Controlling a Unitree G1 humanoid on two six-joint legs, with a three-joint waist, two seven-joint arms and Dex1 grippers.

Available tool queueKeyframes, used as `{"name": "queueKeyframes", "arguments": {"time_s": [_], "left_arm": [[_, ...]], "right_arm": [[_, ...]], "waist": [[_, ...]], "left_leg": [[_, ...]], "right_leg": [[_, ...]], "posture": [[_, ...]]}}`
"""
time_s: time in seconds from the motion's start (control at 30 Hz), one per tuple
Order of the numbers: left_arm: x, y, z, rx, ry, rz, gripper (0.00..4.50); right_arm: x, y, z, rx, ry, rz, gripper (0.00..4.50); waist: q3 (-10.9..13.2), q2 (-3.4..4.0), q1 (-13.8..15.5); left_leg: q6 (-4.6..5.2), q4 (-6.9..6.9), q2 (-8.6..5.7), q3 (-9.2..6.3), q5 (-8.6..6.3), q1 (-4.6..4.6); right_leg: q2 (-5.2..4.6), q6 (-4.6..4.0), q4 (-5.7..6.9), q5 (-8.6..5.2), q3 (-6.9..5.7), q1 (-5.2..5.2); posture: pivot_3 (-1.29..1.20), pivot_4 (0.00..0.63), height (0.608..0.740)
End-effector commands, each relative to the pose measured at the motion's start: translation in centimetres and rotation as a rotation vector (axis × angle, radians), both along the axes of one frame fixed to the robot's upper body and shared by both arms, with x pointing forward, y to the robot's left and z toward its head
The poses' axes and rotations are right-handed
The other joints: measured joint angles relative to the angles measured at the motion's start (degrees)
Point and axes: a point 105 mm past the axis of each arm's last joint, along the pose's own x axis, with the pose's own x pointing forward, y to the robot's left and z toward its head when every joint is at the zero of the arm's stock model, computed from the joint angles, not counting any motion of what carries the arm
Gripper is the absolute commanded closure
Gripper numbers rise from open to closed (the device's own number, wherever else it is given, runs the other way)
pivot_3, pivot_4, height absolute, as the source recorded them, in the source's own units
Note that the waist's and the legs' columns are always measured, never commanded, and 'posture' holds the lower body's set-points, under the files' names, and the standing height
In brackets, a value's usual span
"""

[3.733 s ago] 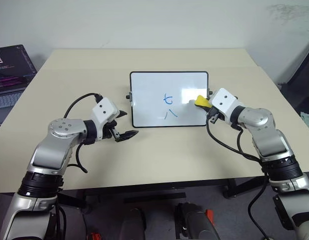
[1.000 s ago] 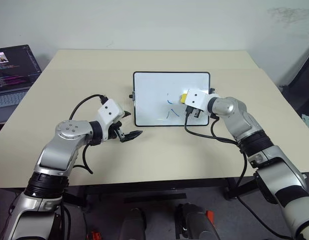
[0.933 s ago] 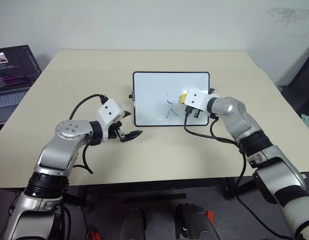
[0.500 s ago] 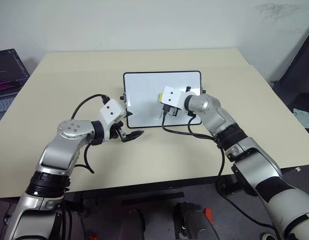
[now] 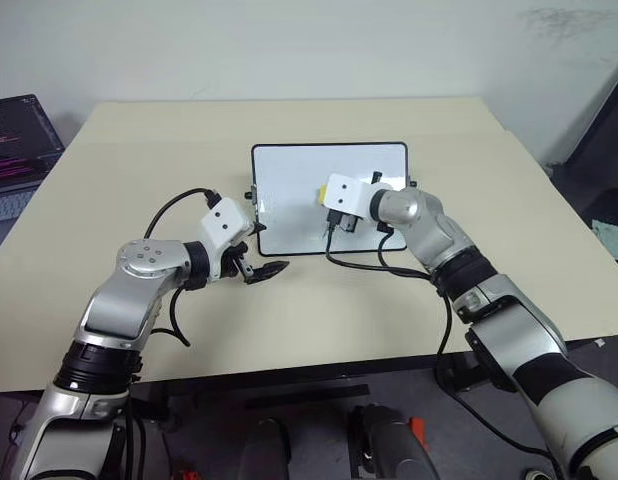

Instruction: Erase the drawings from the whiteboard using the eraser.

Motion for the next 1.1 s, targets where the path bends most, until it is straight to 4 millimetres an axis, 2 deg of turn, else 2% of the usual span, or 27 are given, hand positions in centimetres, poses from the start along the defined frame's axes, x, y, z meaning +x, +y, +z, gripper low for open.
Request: {"name": "queueKeyframes", "arguments": {"time_s": [0.03,0.13,0.23,0.43,0.67,1.1], "left_arm": [[0.1,-0.3,1.3,0.004,-0.054,-0.019,0.00],[0.1,-0.3,1.2,0.005,-0.054,-0.020,0.00],[0.1,-0.3,1.3,0.004,-0.056,-0.021,0.00],[0.1,-0.3,1.3,0.005,-0.059,-0.020,0.00],[0.0,-0.2,1.3,0.006,-0.059,-0.015,0.00],[0.0,-0.2,1.2,0.002,-0.056,-0.015,0.00]], "right_arm": [[0.1,-3.4,-1.4,-0.046,0.041,-0.074,3.53],[0.0,-4.8,-1.8,-0.068,0.047,-0.094,3.53],[-0.1,-4.7,-1.7,-0.070,0.045,-0.092,3.53],[0.0,-2.0,-0.8,-0.040,0.027,-0.046,3.54],[0.7,1.1,0.9,0.018,-0.006,-0.010,3.54],[1.1,4.9,3.4,0.088,-0.051,0.035,3.54]], "waist": [[0.00,0.00,0.42],[-0.01,-0.01,0.54],[-0.01,-0.01,0.43],[-0.01,-0.01,0.20],[0.00,-0.01,-1.43],[0.00,0.00,-1.43]], "left_leg": [[0.00,0.01,-0.01,0.00,0.00,0.00],[0.00,0.04,-0.02,0.04,0.00,-0.01],[-0.01,0.05,-0.02,0.06,0.00,-0.01],[-0.01,0.05,-0.01,0.01,-0.01,0.00],[0.00,0.01,0.01,-0.04,0.00,0.06],[0.00,-0.07,0.02,-0.01,0.00,0.02]], "right_leg": [[-0.01,0.00,-0.02,0.00,0.00,0.01],[-0.06,0.00,-0.05,0.00,0.01,0.03],[-0.07,0.00,-0.06,0.00,0.02,0.03],[-0.06,0.00,-0.05,0.00,0.00,0.02],[0.01,-0.02,0.00,0.02,-0.01,-0.02],[0.01,-0.02,0.00,0.02,-0.01,-0.08]], "posture": [[0.00,0.150,0.740],[0.00,0.150,0.740],[0.00,0.150,0.740],[0.00,0.150,0.740],[0.00,0.150,0.740],[0.00,0.150,0.740]]}}
